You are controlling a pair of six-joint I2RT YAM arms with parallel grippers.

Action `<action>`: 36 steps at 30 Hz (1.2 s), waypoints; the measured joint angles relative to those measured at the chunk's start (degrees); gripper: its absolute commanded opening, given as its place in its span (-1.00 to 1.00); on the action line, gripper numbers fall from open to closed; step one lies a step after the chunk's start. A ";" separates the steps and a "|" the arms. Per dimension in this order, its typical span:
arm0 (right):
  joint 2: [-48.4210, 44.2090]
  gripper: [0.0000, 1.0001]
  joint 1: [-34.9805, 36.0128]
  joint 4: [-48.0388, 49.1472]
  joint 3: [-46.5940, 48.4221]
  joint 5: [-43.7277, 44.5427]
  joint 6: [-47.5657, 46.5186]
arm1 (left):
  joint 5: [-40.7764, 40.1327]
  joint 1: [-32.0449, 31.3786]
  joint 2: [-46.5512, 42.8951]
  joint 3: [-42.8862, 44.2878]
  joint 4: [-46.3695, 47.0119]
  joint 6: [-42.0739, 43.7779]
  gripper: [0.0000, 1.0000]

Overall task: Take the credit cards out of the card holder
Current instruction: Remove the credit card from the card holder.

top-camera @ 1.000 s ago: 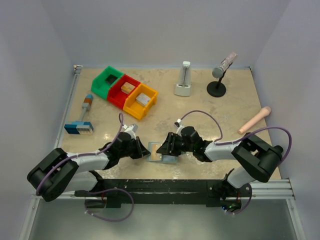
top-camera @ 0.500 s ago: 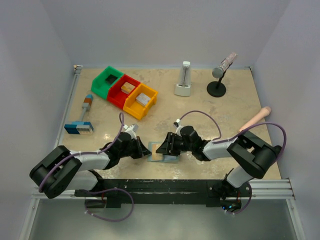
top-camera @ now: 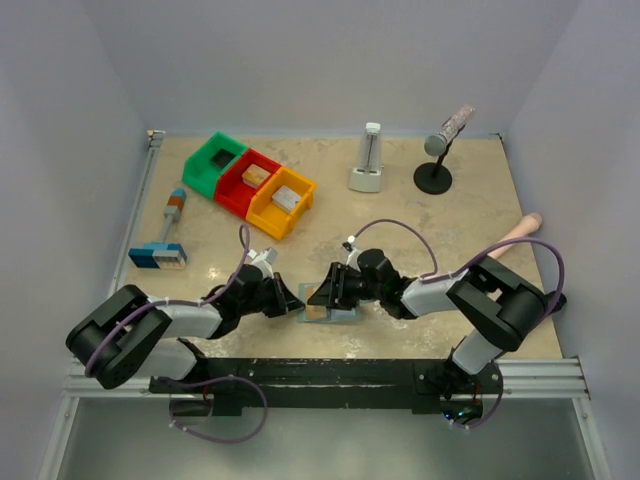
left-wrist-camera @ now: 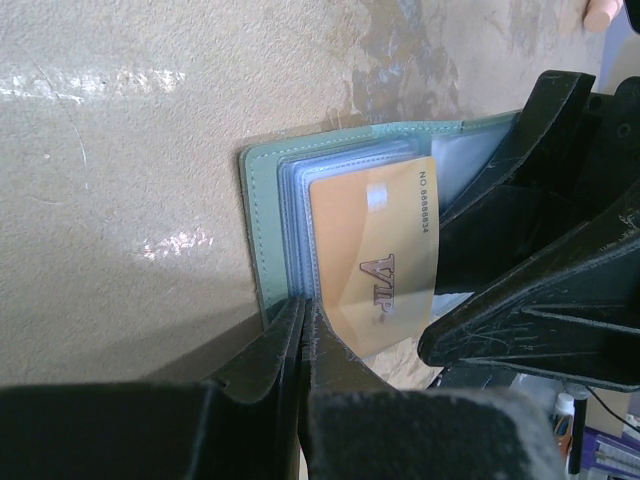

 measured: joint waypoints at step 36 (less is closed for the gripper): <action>-7.80 -0.21 0.48 -11.32 0.39 0.09 -3.69 | -0.22 -0.15 -1.33 -0.04 -2.54 -0.50 -1.00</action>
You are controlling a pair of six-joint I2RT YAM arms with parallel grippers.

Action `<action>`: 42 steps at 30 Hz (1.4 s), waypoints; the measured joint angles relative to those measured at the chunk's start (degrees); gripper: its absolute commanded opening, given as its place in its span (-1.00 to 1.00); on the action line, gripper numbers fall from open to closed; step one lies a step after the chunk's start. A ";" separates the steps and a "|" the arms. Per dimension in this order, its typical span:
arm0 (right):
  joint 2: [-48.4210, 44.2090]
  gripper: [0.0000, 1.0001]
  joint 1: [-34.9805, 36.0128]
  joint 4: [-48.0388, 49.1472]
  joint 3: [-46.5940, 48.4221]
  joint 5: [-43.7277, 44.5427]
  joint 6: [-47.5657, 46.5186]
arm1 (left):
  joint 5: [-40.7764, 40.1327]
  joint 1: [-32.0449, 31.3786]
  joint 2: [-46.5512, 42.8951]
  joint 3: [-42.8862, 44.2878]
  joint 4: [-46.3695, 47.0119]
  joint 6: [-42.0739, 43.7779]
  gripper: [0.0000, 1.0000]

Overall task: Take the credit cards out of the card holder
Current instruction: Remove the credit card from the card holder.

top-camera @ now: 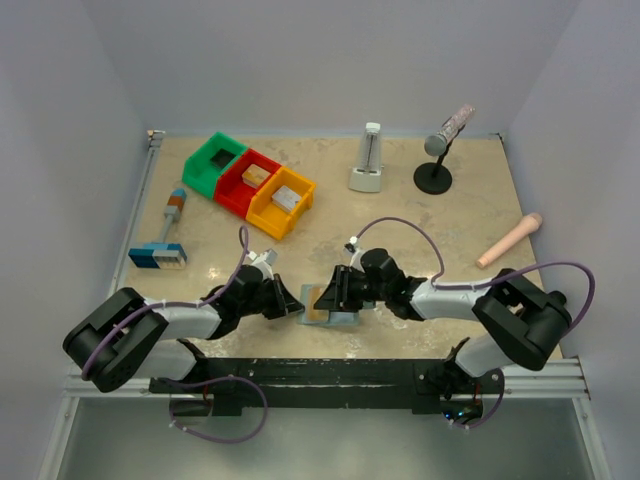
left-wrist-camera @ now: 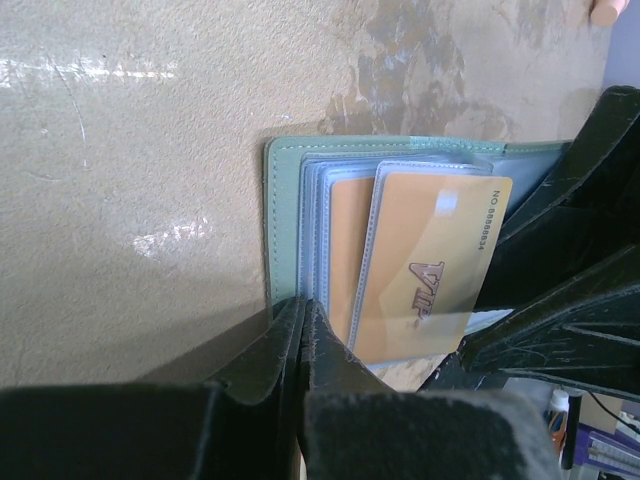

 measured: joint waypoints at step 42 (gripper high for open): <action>-6.86 -0.83 -0.55 -7.65 -0.87 2.73 -2.51 | -0.31 0.02 -1.20 0.00 -1.57 -0.11 -1.00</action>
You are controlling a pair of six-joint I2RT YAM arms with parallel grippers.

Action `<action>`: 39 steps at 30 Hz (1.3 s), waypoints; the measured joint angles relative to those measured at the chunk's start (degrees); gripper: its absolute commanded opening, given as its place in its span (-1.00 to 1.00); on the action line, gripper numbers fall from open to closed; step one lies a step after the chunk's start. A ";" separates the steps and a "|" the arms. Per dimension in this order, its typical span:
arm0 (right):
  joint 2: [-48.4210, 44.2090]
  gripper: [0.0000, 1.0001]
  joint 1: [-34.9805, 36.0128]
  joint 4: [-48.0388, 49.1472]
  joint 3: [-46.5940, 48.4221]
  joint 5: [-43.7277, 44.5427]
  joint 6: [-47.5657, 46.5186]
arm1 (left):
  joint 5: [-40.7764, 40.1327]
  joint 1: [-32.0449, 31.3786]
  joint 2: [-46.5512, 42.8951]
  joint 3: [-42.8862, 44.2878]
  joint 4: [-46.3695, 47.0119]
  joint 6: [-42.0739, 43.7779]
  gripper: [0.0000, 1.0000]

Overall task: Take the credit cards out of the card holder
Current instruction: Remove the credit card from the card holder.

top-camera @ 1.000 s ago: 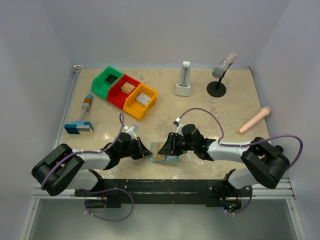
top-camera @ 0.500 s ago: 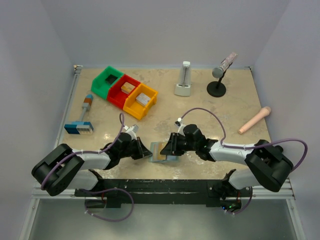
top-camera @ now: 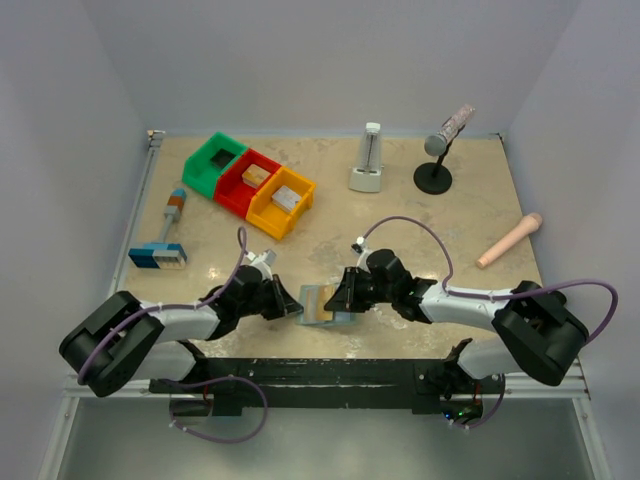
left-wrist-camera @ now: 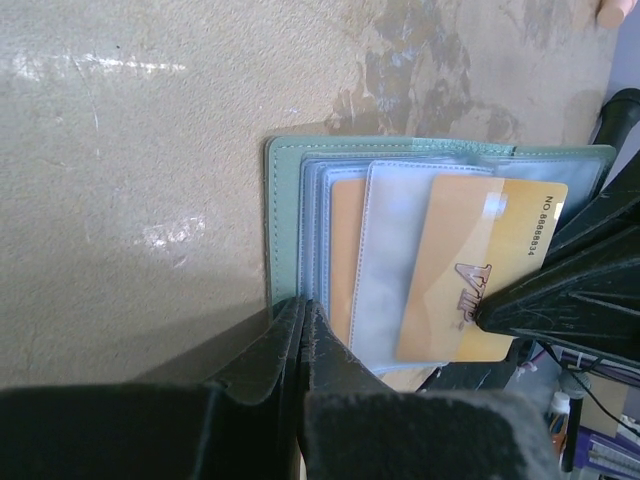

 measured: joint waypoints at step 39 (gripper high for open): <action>-21.09 -1.00 -1.86 -27.04 2.27 8.79 -6.58 | -1.86 0.00 -17.64 9.16 -21.05 4.68 -0.44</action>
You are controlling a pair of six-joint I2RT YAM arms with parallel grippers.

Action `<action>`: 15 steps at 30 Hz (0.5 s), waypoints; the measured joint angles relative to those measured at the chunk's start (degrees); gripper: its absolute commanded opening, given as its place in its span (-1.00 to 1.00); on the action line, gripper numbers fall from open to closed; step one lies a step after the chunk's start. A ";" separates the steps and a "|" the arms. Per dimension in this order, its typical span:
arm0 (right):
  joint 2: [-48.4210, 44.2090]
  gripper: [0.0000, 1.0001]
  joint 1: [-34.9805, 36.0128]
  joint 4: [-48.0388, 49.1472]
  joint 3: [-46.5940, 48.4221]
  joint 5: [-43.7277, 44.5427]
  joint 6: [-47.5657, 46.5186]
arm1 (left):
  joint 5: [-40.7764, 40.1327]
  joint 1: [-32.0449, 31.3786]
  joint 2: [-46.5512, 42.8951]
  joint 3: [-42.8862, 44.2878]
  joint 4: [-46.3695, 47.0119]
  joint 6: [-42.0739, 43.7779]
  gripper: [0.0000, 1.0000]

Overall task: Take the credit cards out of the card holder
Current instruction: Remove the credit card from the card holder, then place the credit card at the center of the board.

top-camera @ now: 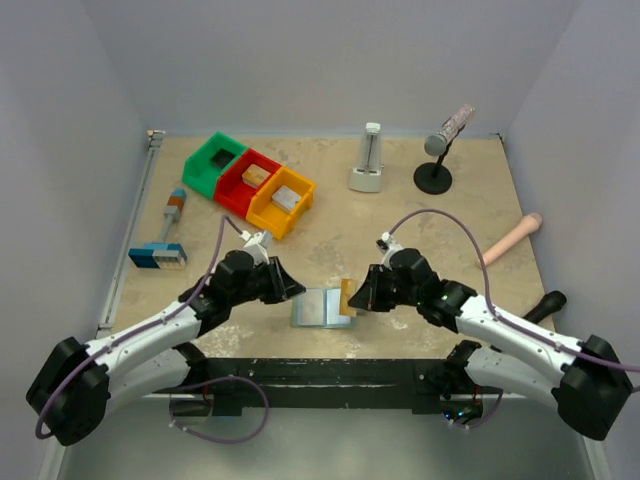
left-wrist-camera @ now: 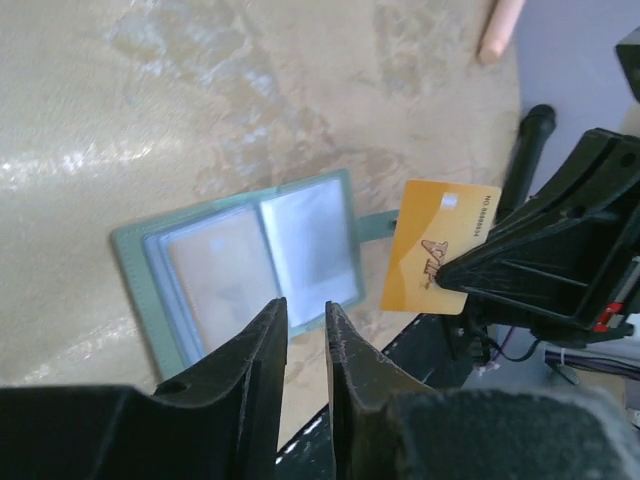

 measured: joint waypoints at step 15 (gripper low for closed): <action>-9.66 -1.00 11.54 7.13 -1.49 -1.40 -1.46 | 14.71 0.00 -10.05 -10.21 22.10 -7.45 0.52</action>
